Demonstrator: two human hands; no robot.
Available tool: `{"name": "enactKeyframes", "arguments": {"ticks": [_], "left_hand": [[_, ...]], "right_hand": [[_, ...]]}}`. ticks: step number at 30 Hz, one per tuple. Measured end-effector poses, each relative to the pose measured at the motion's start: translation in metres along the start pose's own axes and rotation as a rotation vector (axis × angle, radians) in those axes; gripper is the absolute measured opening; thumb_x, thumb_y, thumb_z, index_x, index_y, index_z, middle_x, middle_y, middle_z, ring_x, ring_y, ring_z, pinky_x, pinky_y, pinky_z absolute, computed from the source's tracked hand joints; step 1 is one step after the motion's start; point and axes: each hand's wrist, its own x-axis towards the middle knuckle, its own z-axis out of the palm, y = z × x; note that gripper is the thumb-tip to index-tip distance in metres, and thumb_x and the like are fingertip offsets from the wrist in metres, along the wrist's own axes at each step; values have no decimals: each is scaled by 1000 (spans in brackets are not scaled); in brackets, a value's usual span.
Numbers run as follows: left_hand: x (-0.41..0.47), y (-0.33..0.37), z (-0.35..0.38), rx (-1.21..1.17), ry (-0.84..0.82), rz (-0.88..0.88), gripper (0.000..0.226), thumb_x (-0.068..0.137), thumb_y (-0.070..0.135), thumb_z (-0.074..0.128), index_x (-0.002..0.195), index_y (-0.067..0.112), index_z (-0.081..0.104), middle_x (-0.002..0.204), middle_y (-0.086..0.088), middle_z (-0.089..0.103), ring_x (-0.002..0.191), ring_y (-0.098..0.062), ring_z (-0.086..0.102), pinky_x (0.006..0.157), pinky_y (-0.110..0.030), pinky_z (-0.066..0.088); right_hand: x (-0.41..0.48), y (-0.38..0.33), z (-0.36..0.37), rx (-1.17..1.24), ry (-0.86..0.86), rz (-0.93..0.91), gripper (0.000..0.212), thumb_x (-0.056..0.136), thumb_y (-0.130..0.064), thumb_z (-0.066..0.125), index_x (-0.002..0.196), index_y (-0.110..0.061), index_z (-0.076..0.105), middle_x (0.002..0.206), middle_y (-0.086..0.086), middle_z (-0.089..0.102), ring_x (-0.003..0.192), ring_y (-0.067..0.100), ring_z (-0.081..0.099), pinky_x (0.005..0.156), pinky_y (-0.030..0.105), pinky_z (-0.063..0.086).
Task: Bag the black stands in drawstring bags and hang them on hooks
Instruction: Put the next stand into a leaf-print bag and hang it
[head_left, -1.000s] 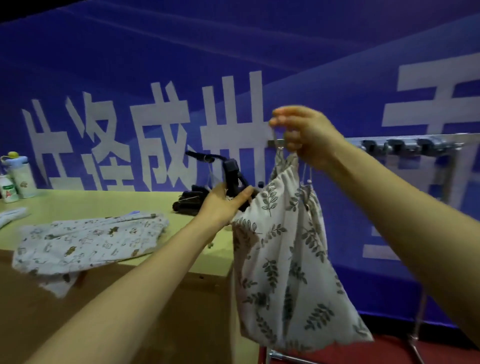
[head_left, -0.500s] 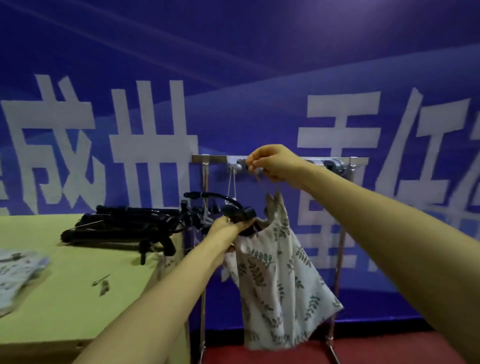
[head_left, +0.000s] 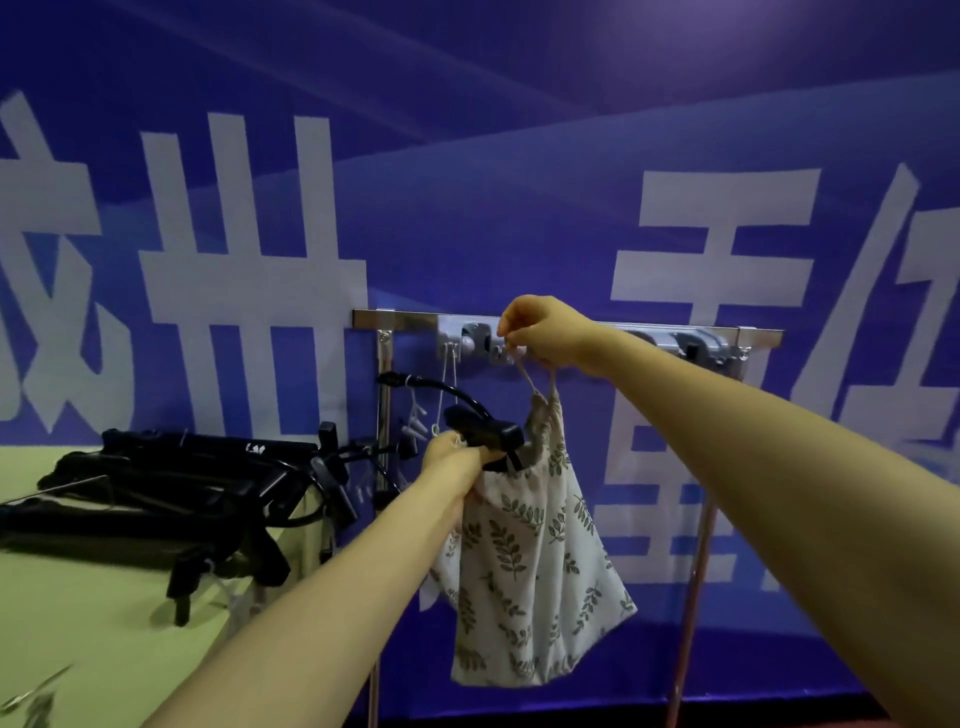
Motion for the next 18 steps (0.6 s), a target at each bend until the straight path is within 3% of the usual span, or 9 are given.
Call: {"name": "enactKeyframes", "arguments": {"ticks": [3,6,8,11,13,18], "left_hand": [[21,-3,4,19,34,-10,32,84,4,66,115,1,57,122,-21,62,115,-37,58,97,-44,46],[37,-11,6,17,50,-15,27,84,3,64,111,3,57,121,-21,62,116,-37,57,100,-45,44],[45,-16,6,-18,63,-16,30,84,3,64,113,3,57,120,-20,63,114,-37,58,99,-45,45],[53,-20,5,-73,74,-21,36,85,0,60,121,1,55,120,-20,63,111,-36,59,93,-42,48],[59,-21,4,-94,88,-15,37,85,0,60,122,1,55,119,-18,63,109,-35,59,87,-38,49],[73,-22,9,-87,83,-1,35,82,5,64,116,6,57,112,-16,66,103,-34,62,93,-41,52]], "right_hand": [[23,10,12,-52,-22,-39,16,88,0,50,91,-14,58,91,9,64,69,17,56,56,29,46],[42,22,27,-90,42,-82,14,87,-2,58,94,-13,65,98,10,70,90,21,64,80,37,53],[53,31,35,-97,117,-96,14,86,-2,59,94,-10,68,103,12,71,96,23,64,88,38,52],[61,42,40,-29,249,-92,19,86,0,55,85,-14,68,98,12,72,84,23,63,80,38,54],[65,47,40,24,310,-82,16,87,-2,57,90,-11,70,97,11,72,78,21,62,73,33,53],[76,56,32,126,348,-32,15,91,-10,58,100,-11,70,100,4,72,79,14,65,68,25,51]]}}
